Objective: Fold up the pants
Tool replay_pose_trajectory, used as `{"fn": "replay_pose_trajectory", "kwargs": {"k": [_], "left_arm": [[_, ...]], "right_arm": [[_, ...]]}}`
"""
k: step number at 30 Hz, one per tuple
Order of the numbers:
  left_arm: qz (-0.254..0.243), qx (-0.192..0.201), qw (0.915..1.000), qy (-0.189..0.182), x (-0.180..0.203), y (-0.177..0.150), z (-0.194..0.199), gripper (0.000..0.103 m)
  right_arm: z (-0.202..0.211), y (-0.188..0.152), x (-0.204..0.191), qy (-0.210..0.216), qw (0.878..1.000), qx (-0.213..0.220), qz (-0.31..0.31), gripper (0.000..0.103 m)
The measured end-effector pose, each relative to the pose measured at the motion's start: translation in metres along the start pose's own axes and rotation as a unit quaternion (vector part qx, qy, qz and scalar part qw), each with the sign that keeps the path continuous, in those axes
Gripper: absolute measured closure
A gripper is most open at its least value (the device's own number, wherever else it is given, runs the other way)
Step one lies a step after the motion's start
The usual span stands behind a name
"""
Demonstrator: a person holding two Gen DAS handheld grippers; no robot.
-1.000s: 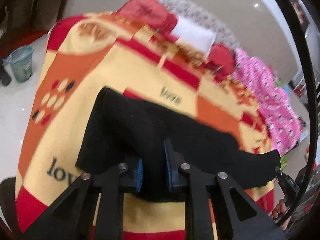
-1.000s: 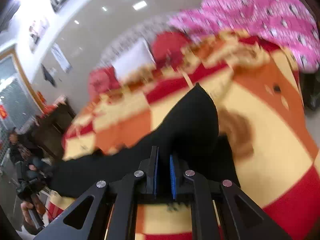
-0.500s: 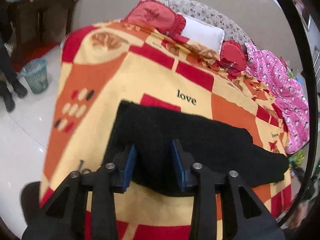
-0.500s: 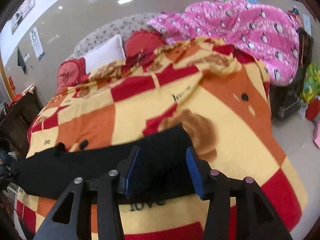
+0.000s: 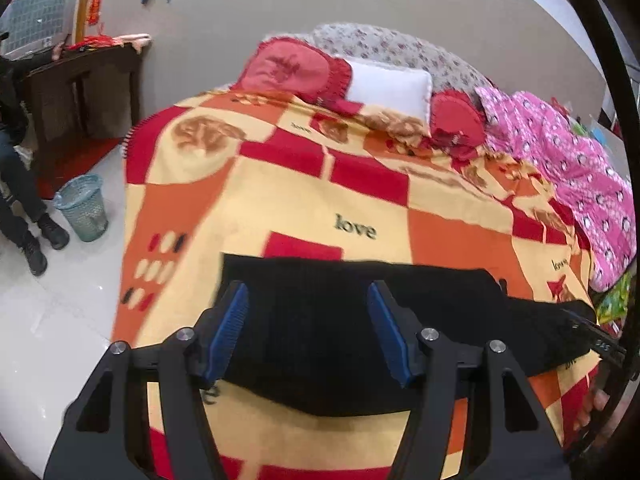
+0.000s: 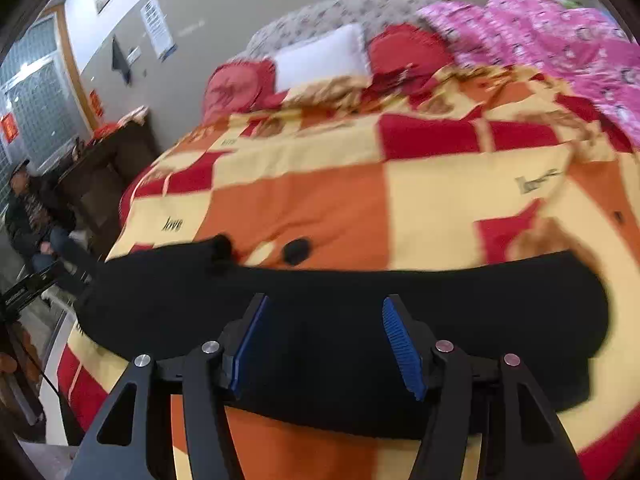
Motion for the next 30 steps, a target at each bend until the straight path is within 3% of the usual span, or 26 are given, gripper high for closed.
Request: {"fn": "replay_pose_trajectory", "kwargs": {"k": [6, 14, 19, 30], "left_arm": [[0.001, -0.028, 0.9993, -0.024, 0.024, -0.009, -0.032, 0.041], [0.004, -0.054, 0.9981, -0.029, 0.034, -0.020, -0.061, 0.041], [-0.006, -0.059, 0.9980, -0.023, 0.037, -0.023, -0.074, 0.033], [-0.007, -0.062, 0.9976, -0.028, 0.038, -0.019, -0.070, 0.029]], "right_arm": [[-0.027, -0.019, -0.024, 0.015, 0.999, -0.035, 0.015, 0.043], [-0.036, -0.016, -0.025, 0.008, 0.999, -0.033, 0.018, 0.039], [-0.050, -0.009, -0.026, 0.001, 0.999, -0.026, 0.028, 0.038], [-0.040, -0.004, -0.026, 0.008, 1.000, -0.027, 0.011, 0.037]]}}
Point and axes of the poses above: each gripper's, at about its wrist camera, not at the fingertips, and z roughly against the way its jaws point, x to its right, y to its top, the point moved 8 cm from there along -z, roughly the way its jaws point, and after that the axes turned 12 degrees about -z, right-handed, at the moved point
